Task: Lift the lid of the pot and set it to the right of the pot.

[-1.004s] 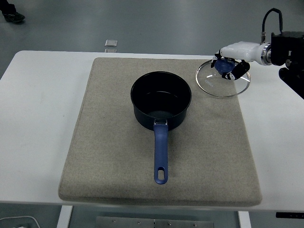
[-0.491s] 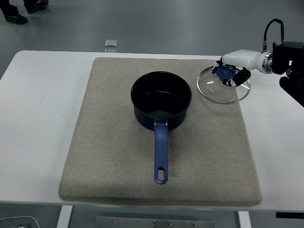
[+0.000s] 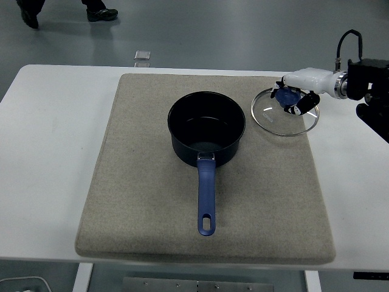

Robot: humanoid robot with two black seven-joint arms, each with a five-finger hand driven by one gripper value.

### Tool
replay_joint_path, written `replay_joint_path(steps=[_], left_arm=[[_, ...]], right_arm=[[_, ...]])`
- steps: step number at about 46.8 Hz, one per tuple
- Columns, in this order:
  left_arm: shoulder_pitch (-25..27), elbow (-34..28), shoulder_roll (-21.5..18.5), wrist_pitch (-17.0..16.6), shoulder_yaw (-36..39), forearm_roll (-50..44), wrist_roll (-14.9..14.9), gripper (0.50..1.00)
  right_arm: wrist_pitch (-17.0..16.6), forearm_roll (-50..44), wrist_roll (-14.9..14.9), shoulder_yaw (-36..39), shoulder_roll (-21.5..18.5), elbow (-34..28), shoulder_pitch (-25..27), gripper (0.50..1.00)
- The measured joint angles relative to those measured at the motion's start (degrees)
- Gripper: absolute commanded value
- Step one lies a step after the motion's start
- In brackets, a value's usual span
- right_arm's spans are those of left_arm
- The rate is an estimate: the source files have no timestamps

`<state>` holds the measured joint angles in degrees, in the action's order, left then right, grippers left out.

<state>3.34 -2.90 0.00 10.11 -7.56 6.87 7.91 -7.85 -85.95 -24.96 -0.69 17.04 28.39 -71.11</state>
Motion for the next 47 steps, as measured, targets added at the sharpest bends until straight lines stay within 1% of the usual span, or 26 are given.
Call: replay_joint_path(steps=[17, 21, 22, 23, 24, 25, 32, 47], left_arm=[[0.0, 0.0, 0.0, 0.0, 0.0, 0.0, 0.0, 1.0], [0.0, 0.0, 0.0, 0.0, 0.0, 0.0, 0.0, 1.0], [0.0, 0.0, 0.0, 0.0, 0.0, 0.0, 0.0, 1.0], [0.0, 0.0, 0.0, 0.0, 0.0, 0.0, 0.0, 1.0], [0.0, 0.0, 0.0, 0.0, 0.0, 0.0, 0.0, 1.0], [0.0, 0.0, 0.0, 0.0, 0.0, 0.0, 0.0, 1.0], [0.0, 0.0, 0.0, 0.0, 0.0, 0.01, 0.0, 1.0], [0.01, -0.03, 0.0, 0.0, 0.0, 0.01, 0.0, 1.0]], right_arm=[[0.26, 0.0, 0.02, 0.06, -0.23, 0.04, 0.17, 0.5], [0.28, 1.23, 0.04, 0.05, -0.12, 0.06, 0.18, 0.5], [0.28, 1.77, 0.17, 0.05, -0.1, 0.06, 0.22, 0.587], [0.28, 2.26, 0.33, 0.03, -0.1, 0.07, 0.25, 0.768], [0.28, 2.76, 0.45, -0.02, -0.14, 0.06, 0.3, 0.888], [0.28, 3.36, 0.48, -0.05, -0.17, 0.06, 0.38, 0.909], [0.25, 6.0, 0.11, -0.1, -0.17, 0.08, 0.53, 0.909], [0.27, 6.14, 0.01, -0.16, -0.21, 0.09, 0.58, 0.909]])
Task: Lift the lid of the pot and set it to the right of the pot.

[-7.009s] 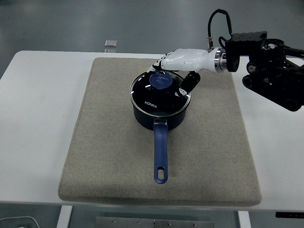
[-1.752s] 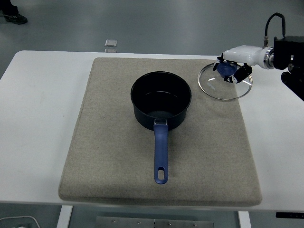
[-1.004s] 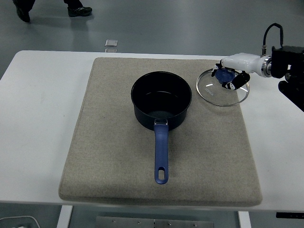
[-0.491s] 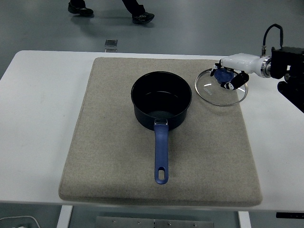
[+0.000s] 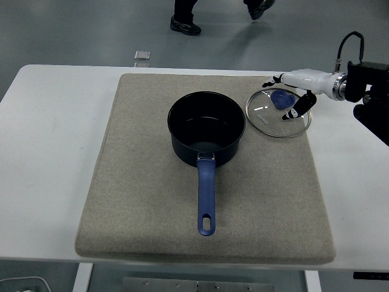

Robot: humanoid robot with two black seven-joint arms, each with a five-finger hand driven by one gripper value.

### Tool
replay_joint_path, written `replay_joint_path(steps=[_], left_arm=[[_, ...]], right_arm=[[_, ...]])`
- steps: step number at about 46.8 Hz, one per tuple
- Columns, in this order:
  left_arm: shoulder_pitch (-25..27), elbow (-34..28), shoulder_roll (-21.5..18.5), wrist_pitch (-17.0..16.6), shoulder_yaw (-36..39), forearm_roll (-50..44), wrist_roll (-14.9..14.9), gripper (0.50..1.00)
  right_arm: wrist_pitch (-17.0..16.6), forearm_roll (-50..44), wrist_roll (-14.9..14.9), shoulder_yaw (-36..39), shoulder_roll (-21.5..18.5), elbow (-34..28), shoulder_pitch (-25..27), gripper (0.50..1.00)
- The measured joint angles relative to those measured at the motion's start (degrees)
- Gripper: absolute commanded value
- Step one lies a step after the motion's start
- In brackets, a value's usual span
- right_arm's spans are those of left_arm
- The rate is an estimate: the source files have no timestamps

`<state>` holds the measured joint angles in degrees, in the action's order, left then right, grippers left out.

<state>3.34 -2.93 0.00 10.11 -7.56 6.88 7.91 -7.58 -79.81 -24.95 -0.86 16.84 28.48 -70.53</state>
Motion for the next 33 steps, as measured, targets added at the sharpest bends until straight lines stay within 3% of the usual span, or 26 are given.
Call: replay_joint_path(steps=[19, 33], left_arm=[[-0.01, 0.03, 0.0, 0.0, 0.0, -0.03, 0.0, 1.0], [0.0, 0.03, 0.0, 0.0, 0.0, -0.01, 0.0, 1.0]], right_arm=[[2.06, 0.37, -0.49, 0.08, 0.55, 0.05, -2.79, 0.909], [2.08, 9.45, -0.38, 0.25, 0.36, 0.52, -6.17, 0.909]])
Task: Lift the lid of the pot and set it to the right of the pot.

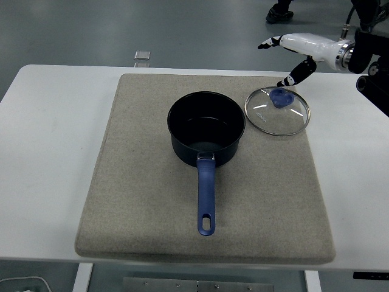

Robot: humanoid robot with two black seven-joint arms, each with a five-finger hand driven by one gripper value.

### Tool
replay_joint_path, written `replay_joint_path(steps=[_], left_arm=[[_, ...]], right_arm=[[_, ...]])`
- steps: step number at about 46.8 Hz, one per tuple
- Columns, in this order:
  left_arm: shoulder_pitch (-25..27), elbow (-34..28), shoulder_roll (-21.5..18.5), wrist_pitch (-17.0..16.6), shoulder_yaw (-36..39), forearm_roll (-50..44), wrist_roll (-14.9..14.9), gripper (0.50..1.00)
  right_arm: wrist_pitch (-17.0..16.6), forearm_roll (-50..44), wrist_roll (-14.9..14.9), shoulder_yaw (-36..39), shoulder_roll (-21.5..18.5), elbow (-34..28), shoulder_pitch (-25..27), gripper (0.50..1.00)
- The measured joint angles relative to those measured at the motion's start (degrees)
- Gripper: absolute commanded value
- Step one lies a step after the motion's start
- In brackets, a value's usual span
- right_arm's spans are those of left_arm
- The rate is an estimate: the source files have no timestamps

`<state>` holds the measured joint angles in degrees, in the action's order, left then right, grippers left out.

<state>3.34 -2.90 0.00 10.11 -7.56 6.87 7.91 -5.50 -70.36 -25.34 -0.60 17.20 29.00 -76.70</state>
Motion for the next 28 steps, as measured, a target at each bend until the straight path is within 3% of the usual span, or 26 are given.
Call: replay_joint_path(steps=[13, 21, 28], left_arm=[[0.03, -0.03, 0.0, 0.0, 0.01, 0.01, 0.0, 1.0], [0.0, -0.01, 0.0, 0.0, 0.01, 0.02, 0.0, 1.0], [-0.01, 0.0, 0.0, 0.0, 0.01, 0.02, 0.0, 1.0]], right_arm=[[0.34, 5.45, -0.11, 1.17, 1.73, -0.2, -5.01, 0.909], [1.59, 20.46, 0.93, 3.23, 1.57, -1.11, -5.94, 0.911], [2.34, 34.27, 4.54, 3.25, 1.59, -2.96, -6.0, 0.909]])
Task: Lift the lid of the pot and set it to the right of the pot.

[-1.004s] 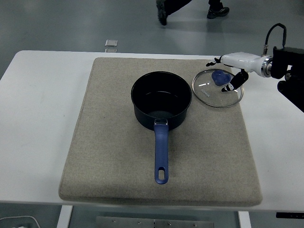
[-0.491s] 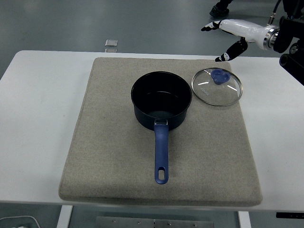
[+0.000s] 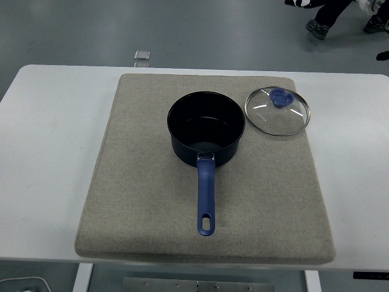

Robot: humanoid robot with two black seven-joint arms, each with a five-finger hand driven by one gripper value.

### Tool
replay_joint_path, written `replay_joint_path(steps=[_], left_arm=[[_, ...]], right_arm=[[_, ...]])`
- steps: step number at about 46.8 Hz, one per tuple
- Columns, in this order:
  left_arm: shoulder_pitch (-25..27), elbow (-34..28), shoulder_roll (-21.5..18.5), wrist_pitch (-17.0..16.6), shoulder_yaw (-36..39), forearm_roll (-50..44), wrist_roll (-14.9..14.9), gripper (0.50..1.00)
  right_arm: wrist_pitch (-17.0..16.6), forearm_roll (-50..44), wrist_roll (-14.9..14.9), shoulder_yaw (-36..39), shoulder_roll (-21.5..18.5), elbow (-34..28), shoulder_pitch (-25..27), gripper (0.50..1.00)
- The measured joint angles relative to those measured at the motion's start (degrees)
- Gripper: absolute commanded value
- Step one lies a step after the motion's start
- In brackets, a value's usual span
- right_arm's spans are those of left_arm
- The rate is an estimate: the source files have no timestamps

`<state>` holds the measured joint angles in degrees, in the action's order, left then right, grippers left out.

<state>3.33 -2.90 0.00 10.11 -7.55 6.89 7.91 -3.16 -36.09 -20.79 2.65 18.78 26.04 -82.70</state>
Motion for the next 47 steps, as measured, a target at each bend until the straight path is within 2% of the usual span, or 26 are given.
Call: replay_joint_path(steps=[12, 27, 35, 43, 47], left_arm=[[0.0, 0.0, 0.0, 0.0, 0.0, 0.0, 0.0, 1.0], [0.01, 0.0, 0.0, 0.0, -0.01, -0.01, 0.0, 1.0], [0.01, 0.0, 0.0, 0.0, -0.01, -0.01, 0.0, 1.0], [0.03, 0.0, 0.0, 0.0, -0.01, -0.01, 0.0, 1.0], [0.02, 0.0, 0.0, 0.0, -0.01, -0.01, 0.0, 1.0]], right_arm=[[0.51, 22.05, 10.26, 0.01, -0.58, -0.56, 1.06, 0.909], [4.45, 43.95, 17.06, 0.41, -2.11, -0.36, 4.29, 0.909], [6.97, 56.66, 18.76, 0.51, -3.22, 0.03, 6.15, 0.909], [8.16, 62.98, 18.97, 1.21, -3.61, 0.24, 6.42, 0.909], [8.48, 66.11, 20.2, 2.41, -3.83, 0.33, 6.7, 0.909]])
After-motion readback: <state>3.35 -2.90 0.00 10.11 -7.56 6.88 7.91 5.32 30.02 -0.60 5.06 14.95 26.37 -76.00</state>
